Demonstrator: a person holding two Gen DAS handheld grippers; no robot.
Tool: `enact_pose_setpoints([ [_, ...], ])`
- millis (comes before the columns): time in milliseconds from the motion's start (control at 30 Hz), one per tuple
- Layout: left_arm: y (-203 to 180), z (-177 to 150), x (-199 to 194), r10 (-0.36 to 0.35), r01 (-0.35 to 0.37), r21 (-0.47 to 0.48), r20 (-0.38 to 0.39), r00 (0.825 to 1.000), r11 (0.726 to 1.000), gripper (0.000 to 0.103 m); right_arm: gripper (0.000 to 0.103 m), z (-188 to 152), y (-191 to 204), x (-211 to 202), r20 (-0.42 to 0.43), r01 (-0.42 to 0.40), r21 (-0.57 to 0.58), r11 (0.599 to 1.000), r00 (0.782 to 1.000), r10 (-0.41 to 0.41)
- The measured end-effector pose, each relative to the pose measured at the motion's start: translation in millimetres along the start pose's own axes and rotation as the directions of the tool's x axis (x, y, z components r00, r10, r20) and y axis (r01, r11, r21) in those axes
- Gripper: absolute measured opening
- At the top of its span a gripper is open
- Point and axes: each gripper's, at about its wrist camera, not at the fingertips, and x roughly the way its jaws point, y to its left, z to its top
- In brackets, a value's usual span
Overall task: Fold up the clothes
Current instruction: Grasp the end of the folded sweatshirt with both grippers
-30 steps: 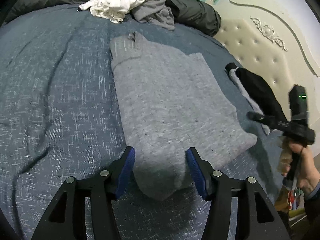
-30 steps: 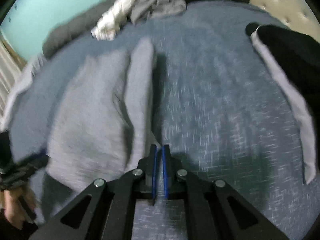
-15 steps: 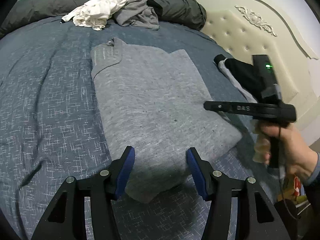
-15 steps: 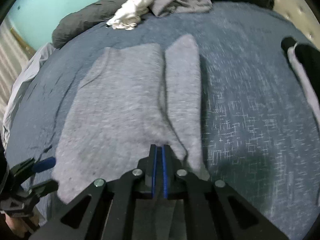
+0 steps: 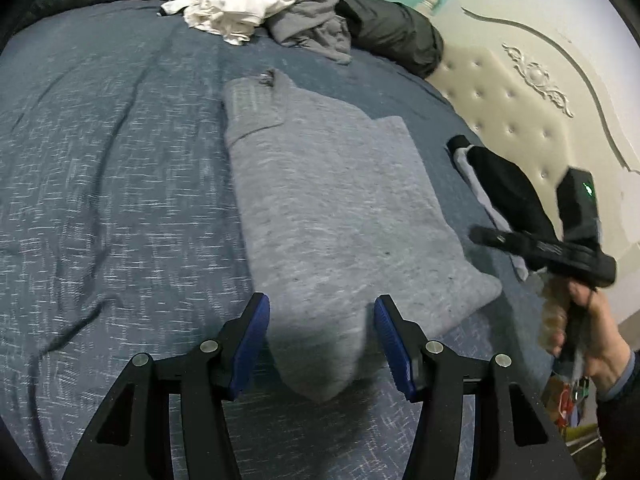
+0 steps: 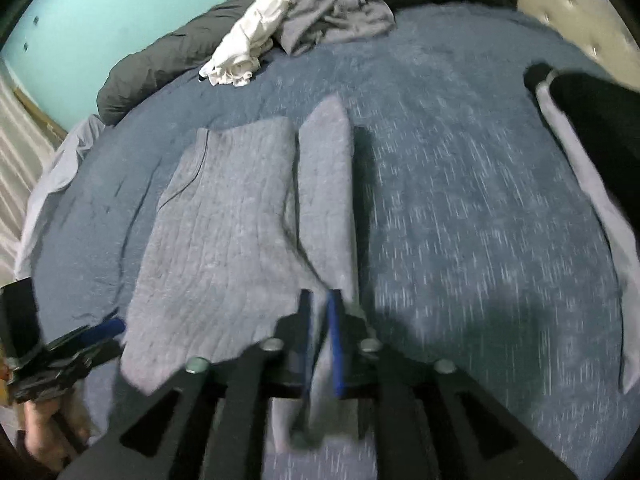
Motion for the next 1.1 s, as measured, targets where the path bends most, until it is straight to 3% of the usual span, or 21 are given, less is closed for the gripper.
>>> enact_pose_setpoints([
  [33,2,0,0,-0.002,0.002,-0.009,-0.004,1.000,1.000,0.059,0.048,-3,-2,-2,-0.009,-0.014,0.013,1.000,1.000,0.014],
  [67,4,-1,0,-0.008,0.008,-0.021,-0.008,1.000,1.000,0.059,0.053,-5,-2,-3,-0.015,-0.033,0.024,0.999,0.999,0.034],
  [167,8,-3,2,-0.042,0.041,-0.063,-0.019,0.999,0.997,0.059,0.056,-12,-3,-2,-0.040,-0.080,0.049,0.996,0.996,0.082],
  [267,11,-5,6,-0.078,0.075,-0.096,-0.033,0.996,0.993,0.069,0.059,-13,1,7,-0.085,-0.106,0.065,0.992,0.990,0.111],
  [333,12,-6,9,-0.099,0.094,-0.116,-0.044,0.994,0.989,0.070,0.063,-16,4,17,-0.126,-0.105,0.063,0.992,0.986,0.113],
  [433,12,-6,16,-0.105,0.098,-0.123,-0.055,0.993,0.988,0.071,0.065,-20,7,34,-0.180,-0.081,0.057,0.995,0.979,0.090],
  [600,14,-4,28,-0.121,0.110,-0.151,-0.068,0.990,0.982,0.080,0.069,-21,3,50,-0.202,-0.086,0.105,0.991,0.974,0.105],
  [900,19,-2,61,-0.178,0.154,-0.228,-0.088,0.980,0.961,0.081,0.070,-18,2,61,-0.199,-0.099,0.109,0.989,0.973,0.120],
  [1033,15,-1,63,-0.160,0.139,-0.201,-0.089,0.983,0.970,0.081,0.070,-18,9,64,-0.198,-0.087,0.071,0.994,0.975,0.099],
  [1100,12,0,63,-0.148,0.129,-0.184,-0.089,0.985,0.974,0.080,0.064,-18,11,64,-0.192,-0.094,0.056,0.994,0.976,0.103],
])
